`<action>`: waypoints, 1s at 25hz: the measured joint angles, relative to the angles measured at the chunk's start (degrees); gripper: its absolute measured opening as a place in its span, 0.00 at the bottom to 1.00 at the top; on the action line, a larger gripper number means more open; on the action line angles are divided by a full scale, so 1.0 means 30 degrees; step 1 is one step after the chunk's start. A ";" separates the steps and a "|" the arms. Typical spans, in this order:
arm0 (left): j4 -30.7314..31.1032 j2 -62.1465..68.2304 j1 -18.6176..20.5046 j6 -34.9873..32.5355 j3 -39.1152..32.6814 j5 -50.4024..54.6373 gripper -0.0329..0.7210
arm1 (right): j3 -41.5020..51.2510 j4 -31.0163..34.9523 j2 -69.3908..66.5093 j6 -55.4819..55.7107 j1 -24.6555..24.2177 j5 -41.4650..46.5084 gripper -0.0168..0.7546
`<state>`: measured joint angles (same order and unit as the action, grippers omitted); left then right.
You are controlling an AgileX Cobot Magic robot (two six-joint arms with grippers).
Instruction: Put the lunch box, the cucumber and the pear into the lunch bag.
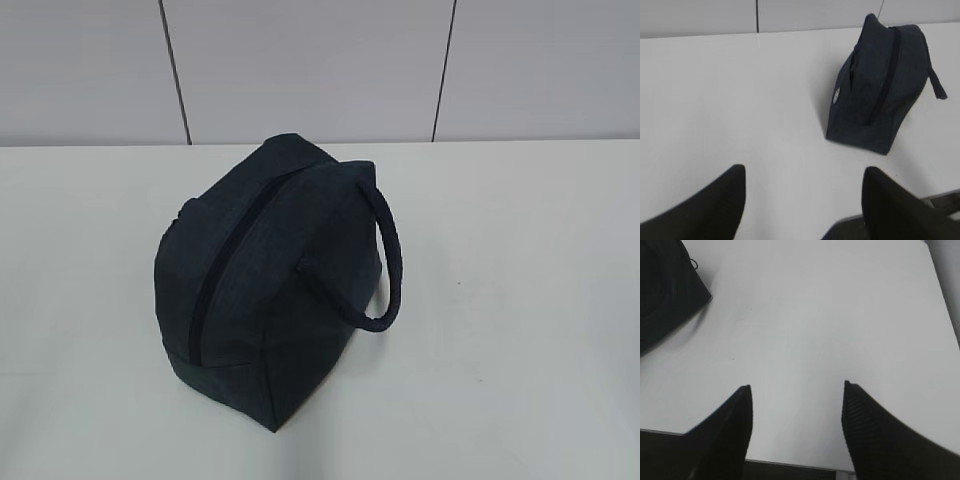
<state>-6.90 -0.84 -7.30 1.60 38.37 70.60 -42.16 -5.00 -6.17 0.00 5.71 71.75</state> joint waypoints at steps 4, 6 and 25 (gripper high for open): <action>-0.0202 -0.0021 0.0000 -0.0124 -0.1011 0.0819 0.62 | 0.0656 -0.0113 0.2200 -0.0134 0.0000 0.0371 0.61; -0.0229 -0.0021 0.0000 -0.0532 -0.1669 0.0688 0.62 | 0.1255 -0.0150 0.2435 -0.0170 0.0000 0.0419 0.61; 0.0014 -0.0021 0.0000 -0.1480 -0.2712 -0.2228 0.62 | 0.4588 0.0422 0.2435 -0.0241 0.0000 -0.1799 0.61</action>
<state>-6.86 -0.91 -7.30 -2.84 30.23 63.92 -28.40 -3.73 1.14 -0.72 5.71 66.36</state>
